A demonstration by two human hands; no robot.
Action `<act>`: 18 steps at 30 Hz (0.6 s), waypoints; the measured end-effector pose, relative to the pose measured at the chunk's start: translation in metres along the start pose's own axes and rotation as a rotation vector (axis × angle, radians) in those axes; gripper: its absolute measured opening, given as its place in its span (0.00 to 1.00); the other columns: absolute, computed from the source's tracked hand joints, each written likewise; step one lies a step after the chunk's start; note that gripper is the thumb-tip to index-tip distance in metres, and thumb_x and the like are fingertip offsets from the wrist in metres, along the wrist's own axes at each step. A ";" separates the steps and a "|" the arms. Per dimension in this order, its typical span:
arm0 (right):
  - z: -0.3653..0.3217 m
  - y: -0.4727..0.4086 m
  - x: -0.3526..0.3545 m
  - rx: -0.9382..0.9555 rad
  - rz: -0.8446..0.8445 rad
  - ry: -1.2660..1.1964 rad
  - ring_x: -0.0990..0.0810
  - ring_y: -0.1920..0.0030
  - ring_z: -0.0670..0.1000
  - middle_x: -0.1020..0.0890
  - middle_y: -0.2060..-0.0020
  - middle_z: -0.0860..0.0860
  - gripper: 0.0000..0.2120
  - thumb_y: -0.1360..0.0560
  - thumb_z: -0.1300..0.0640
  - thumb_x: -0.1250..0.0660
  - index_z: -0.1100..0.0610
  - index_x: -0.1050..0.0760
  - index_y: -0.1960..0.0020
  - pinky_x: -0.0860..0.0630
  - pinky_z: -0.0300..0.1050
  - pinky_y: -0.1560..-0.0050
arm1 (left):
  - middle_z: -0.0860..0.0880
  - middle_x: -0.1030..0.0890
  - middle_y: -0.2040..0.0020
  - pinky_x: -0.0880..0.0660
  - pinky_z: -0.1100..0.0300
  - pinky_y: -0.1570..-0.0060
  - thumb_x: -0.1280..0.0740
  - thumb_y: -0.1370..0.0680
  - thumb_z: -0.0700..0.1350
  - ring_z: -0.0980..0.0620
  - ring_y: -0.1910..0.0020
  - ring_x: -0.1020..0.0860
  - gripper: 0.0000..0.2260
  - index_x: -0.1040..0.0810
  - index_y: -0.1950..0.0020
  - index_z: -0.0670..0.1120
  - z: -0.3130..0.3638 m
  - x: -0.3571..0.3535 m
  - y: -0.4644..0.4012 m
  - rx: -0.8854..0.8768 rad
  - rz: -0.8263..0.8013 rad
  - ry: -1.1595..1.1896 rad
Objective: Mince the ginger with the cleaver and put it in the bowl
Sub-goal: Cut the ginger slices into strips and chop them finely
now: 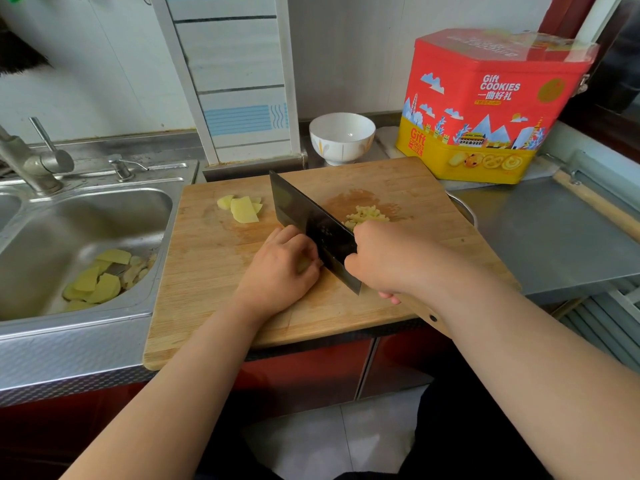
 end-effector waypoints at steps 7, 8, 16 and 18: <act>0.022 -0.005 -0.001 -0.037 -0.003 -0.173 0.26 0.74 0.51 0.25 0.66 0.54 0.09 0.19 0.57 0.43 0.59 0.33 0.41 0.28 0.41 0.74 | 0.55 0.28 0.54 0.31 0.62 0.52 0.31 0.27 0.45 0.54 0.53 0.30 0.04 0.25 0.56 0.49 0.002 0.002 0.003 -0.017 0.012 0.033; 0.025 -0.005 0.000 -0.038 -0.003 -0.193 0.26 0.73 0.51 0.25 0.65 0.54 0.11 0.20 0.58 0.42 0.59 0.32 0.39 0.28 0.41 0.75 | 0.56 0.28 0.54 0.30 0.61 0.52 0.31 0.27 0.44 0.54 0.53 0.29 0.03 0.25 0.56 0.49 0.002 0.004 0.004 -0.016 0.025 0.054; 0.009 0.012 0.010 0.084 0.117 -0.047 0.29 0.81 0.47 0.27 0.72 0.52 0.10 0.21 0.58 0.43 0.52 0.36 0.61 0.36 0.35 0.80 | 0.56 0.28 0.54 0.28 0.59 0.55 0.37 0.27 0.48 0.55 0.54 0.29 0.04 0.26 0.56 0.49 -0.001 0.005 0.007 -0.010 0.036 0.068; 0.005 0.012 0.010 0.094 0.127 0.007 0.29 0.82 0.47 0.27 0.73 0.52 0.12 0.22 0.58 0.43 0.51 0.38 0.63 0.35 0.35 0.79 | 0.54 0.28 0.54 0.29 0.59 0.56 0.39 0.27 0.50 0.54 0.55 0.30 0.06 0.26 0.56 0.49 -0.002 0.004 0.007 -0.009 0.033 0.056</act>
Point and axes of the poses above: each hand's wrist, its own y-axis away from the middle knuckle, its own x-axis out of the back of the hand, z = x × y, the point moved 4 cm from there along -y, towards the middle knuckle
